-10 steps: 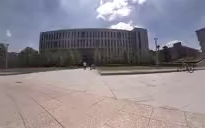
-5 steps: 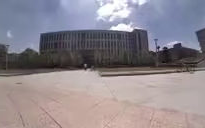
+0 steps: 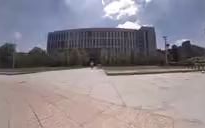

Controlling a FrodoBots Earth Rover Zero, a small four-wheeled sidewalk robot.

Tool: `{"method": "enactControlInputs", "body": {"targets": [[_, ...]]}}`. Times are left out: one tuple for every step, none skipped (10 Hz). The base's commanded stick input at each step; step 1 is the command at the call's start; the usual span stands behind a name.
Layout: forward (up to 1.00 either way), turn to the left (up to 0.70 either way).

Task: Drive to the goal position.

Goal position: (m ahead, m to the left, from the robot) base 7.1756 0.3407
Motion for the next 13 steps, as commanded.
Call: {"method": "enactControlInputs", "body": {"targets": [[0.70, 0.00], [0.70, 0.00], [0.70, 0.00], [0.70, 0.00], [0.70, 0.00], [0.70, 0.00], [0.70, 0.00], [0.70, 0.00], [0.70, 0.00], [0.70, 0.00], [0.70, 0.00], [0.70, 0.00], [0.70, -0.08]]}}
